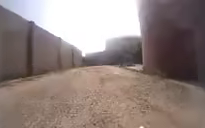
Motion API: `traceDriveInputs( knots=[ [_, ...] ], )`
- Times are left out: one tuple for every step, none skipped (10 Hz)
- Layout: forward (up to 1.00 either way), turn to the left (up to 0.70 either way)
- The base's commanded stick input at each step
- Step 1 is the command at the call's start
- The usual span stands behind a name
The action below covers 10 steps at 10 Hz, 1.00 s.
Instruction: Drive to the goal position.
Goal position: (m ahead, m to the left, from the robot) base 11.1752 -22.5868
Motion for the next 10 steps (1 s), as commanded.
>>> traceDriveInputs(
  knots=[
    [1.00, 0.00],
    [1.00, 0.00],
    [1.00, 0.00],
    [1.00, 0.00],
    [1.00, 0.00],
    [1.00, 0.00],
    [1.00, 0.00],
    [1.00, 0.00],
    [1.00, 0.00],
    [1.00, 0.00]
  ],
)
